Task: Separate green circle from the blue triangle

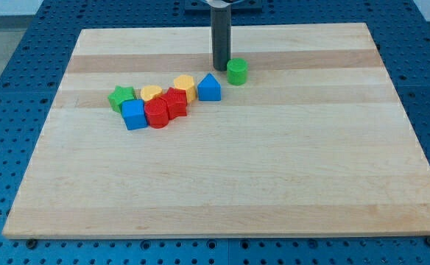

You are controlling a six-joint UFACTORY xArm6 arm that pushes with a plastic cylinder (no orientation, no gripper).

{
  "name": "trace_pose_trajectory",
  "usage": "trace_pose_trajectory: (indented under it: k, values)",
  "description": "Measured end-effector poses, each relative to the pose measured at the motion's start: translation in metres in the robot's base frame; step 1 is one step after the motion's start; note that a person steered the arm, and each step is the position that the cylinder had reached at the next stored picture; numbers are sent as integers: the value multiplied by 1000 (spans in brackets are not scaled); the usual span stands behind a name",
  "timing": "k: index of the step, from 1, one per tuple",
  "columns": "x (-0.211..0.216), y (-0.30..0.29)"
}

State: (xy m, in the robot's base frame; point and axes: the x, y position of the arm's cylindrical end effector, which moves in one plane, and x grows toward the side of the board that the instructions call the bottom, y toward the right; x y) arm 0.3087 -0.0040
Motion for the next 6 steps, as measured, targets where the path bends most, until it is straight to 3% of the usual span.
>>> trace_pose_trajectory:
  k: [2, 3, 5, 6]
  values:
    - [36, 10]
    - [33, 10]
    - [-46, 27]
    - [-35, 38]
